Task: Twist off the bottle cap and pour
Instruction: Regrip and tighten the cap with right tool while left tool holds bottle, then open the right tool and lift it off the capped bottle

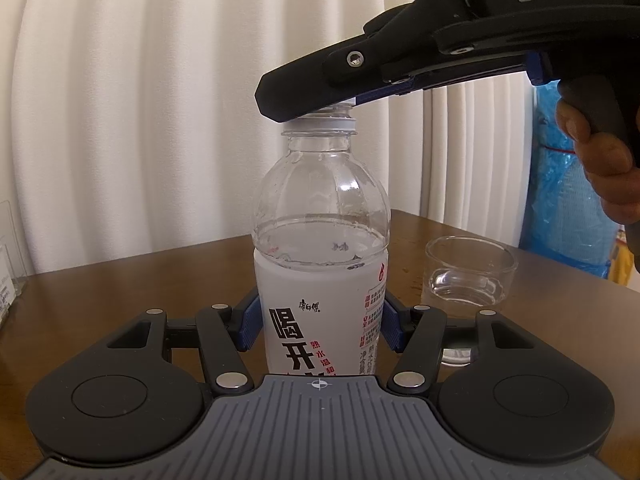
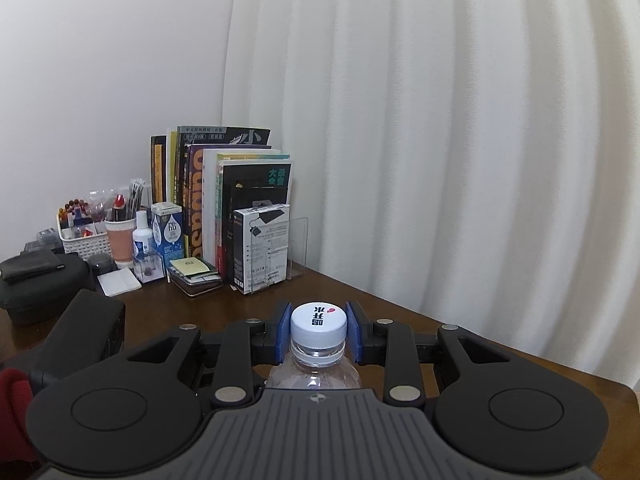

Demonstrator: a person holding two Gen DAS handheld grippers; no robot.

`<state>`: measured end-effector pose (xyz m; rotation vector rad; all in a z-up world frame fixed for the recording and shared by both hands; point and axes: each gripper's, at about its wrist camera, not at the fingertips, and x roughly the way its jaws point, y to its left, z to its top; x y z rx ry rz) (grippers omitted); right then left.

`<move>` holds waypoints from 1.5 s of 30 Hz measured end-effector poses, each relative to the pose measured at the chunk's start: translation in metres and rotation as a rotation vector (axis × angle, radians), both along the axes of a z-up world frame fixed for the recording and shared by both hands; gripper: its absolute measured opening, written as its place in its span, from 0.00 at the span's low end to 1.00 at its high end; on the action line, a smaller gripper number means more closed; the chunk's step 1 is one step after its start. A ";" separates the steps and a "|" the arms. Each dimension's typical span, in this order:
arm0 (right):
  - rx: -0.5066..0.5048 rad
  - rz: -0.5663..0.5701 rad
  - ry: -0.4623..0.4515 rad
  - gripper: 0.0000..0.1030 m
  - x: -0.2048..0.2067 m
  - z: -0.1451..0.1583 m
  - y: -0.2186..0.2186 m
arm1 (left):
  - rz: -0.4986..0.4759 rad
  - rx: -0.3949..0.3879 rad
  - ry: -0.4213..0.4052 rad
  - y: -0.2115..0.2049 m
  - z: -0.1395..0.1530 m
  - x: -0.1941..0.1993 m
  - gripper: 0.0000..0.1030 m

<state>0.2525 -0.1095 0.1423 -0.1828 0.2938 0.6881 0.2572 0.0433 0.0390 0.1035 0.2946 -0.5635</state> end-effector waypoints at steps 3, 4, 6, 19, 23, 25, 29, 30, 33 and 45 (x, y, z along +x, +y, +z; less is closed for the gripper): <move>-0.006 -0.003 -0.001 0.32 -0.001 0.000 0.000 | 0.000 0.001 0.000 0.000 0.000 -0.001 0.57; -0.009 -0.004 -0.004 0.32 -0.002 0.000 0.000 | 0.000 0.001 0.000 0.000 0.000 0.000 0.57; -0.018 -0.006 -0.011 0.32 -0.005 0.000 0.001 | 0.000 0.001 -0.001 0.000 0.000 -0.003 0.57; -0.063 -0.010 -0.044 0.42 -0.026 -0.002 0.003 | 0.002 0.002 -0.005 0.000 0.000 -0.012 0.57; -0.076 -0.013 -0.056 0.42 -0.032 0.000 0.001 | 0.002 0.001 -0.005 0.001 -0.001 -0.010 0.57; -0.081 -0.027 -0.066 0.42 -0.031 0.001 0.001 | 0.000 0.001 -0.004 0.002 -0.001 -0.011 0.57; -0.078 -0.038 -0.068 0.47 -0.022 0.003 0.007 | 0.000 0.001 -0.005 0.004 -0.001 -0.012 0.57; -0.079 -0.034 -0.067 0.47 -0.021 0.003 0.009 | 0.001 0.001 -0.005 0.005 -0.001 -0.012 0.57; -0.081 -0.028 -0.069 0.47 -0.023 0.001 0.012 | 0.002 -0.003 -0.003 0.007 -0.001 -0.013 0.57; -0.091 -0.026 -0.089 0.49 -0.039 0.004 0.009 | 0.001 0.001 -0.003 0.003 0.002 -0.011 0.57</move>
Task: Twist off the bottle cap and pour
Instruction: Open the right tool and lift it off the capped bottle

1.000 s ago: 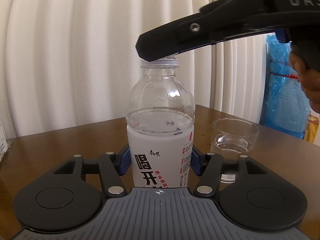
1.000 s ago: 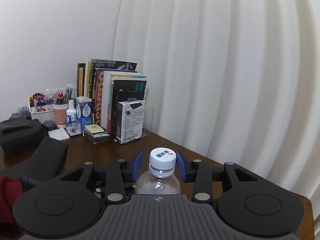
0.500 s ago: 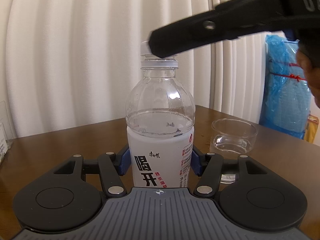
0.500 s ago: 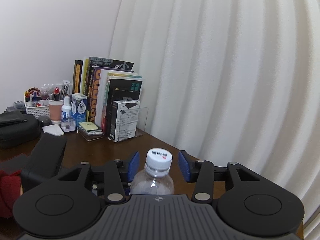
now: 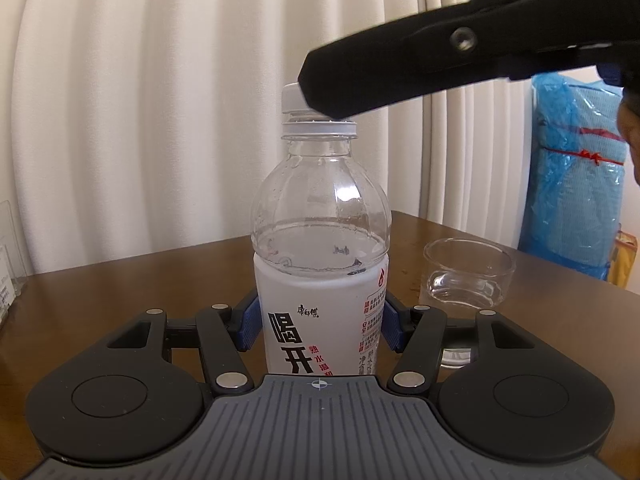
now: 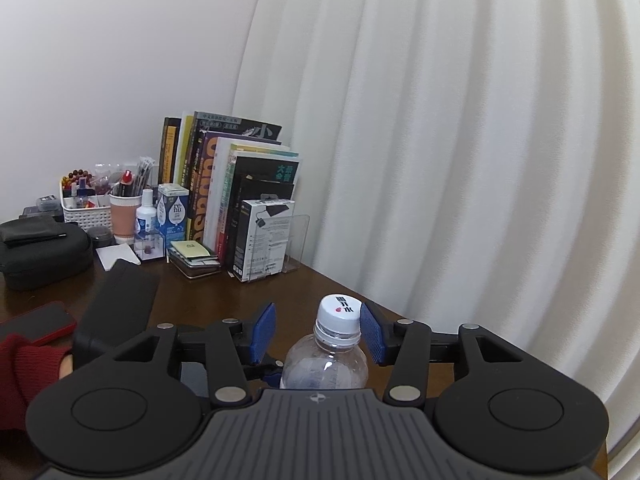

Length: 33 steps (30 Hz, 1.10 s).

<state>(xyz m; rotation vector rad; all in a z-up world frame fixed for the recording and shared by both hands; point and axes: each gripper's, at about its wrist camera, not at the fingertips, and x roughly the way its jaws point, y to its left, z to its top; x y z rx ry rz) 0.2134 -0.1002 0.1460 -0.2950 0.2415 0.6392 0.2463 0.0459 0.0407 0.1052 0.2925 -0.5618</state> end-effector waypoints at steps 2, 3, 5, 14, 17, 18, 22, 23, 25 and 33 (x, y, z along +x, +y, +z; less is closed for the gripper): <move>0.005 -0.017 -0.003 0.51 0.005 0.001 0.001 | -0.001 0.001 0.000 -0.001 0.000 0.001 0.57; 0.006 -0.021 -0.001 0.51 0.008 0.001 0.002 | -0.001 0.000 0.000 -0.001 0.000 0.001 0.57; 0.005 -0.024 0.008 0.51 0.014 0.000 0.004 | -0.001 0.001 0.000 -0.002 0.000 0.001 0.57; 0.002 -0.014 0.016 0.52 0.003 -0.005 0.002 | 0.000 -0.001 0.003 -0.002 0.001 0.003 0.57; -0.001 -0.006 0.016 0.53 -0.003 -0.004 0.001 | 0.001 0.000 0.003 -0.003 0.001 0.003 0.57; 0.000 -0.003 0.014 0.53 -0.004 -0.004 0.001 | 0.001 0.001 0.002 -0.003 0.000 0.003 0.57; 0.019 -0.039 -0.024 0.53 -0.005 -0.001 0.000 | 0.001 0.002 0.002 -0.004 0.000 0.003 0.57; 0.028 -0.056 -0.033 0.53 -0.003 0.000 0.000 | 0.001 0.002 0.003 -0.004 0.000 0.003 0.57; 0.028 -0.079 -0.049 0.55 -0.001 0.001 0.001 | 0.001 0.001 0.003 -0.005 0.000 0.003 0.57; 0.101 -0.180 -0.072 0.78 0.003 -0.003 0.001 | 0.002 0.001 0.005 -0.005 -0.001 0.005 0.57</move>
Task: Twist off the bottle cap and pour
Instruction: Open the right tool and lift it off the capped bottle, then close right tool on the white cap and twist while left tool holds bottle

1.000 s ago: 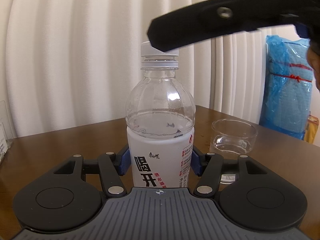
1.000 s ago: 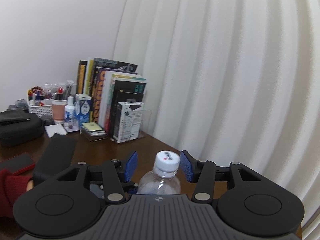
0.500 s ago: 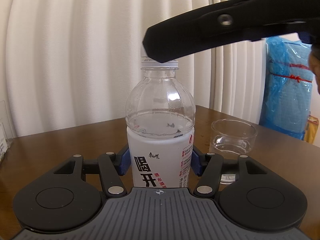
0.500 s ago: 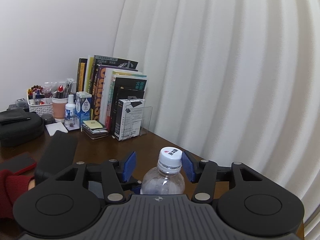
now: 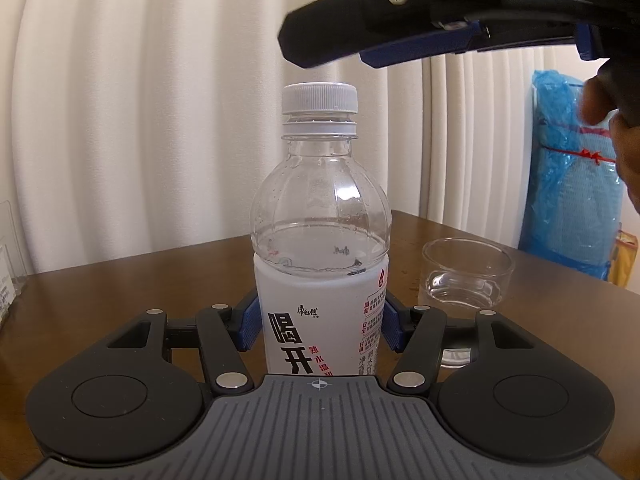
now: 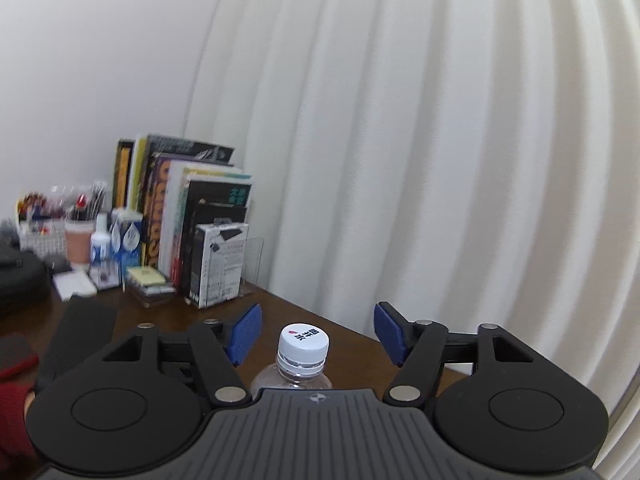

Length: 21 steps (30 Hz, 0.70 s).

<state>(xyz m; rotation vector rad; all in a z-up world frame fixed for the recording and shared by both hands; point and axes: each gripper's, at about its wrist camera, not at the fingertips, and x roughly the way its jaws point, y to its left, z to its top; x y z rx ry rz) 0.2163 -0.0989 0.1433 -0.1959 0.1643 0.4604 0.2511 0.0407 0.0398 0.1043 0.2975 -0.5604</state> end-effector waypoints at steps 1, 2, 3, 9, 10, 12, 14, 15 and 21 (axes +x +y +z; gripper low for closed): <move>0.029 -0.019 -0.018 0.86 -0.001 -0.001 -0.001 | 0.000 -0.001 0.000 0.000 0.000 0.000 0.57; 0.058 -0.034 -0.039 0.93 -0.003 -0.002 -0.003 | 0.000 -0.002 0.001 0.000 0.000 0.000 0.57; 0.075 -0.043 -0.056 0.96 -0.004 -0.002 -0.004 | 0.001 -0.003 0.000 -0.001 0.000 0.000 0.57; 0.116 -0.126 -0.119 1.00 -0.007 -0.011 -0.006 | 0.003 -0.005 0.000 0.000 -0.001 0.000 0.60; 0.108 -0.118 -0.118 1.00 -0.007 -0.013 -0.005 | 0.003 -0.004 0.000 0.000 -0.001 0.000 0.61; 0.089 -0.083 -0.113 1.00 -0.008 -0.018 -0.003 | 0.003 -0.002 0.002 -0.001 -0.001 -0.001 0.62; 0.065 -0.083 -0.112 1.00 -0.009 -0.022 0.003 | 0.004 0.002 0.004 0.000 -0.002 -0.001 0.63; 0.053 -0.090 -0.114 0.99 -0.010 -0.023 0.006 | 0.004 0.002 0.006 0.000 -0.002 -0.001 0.63; 0.005 -0.157 -0.116 0.52 -0.009 -0.030 0.016 | 0.008 -0.002 0.012 0.003 -0.002 -0.001 0.68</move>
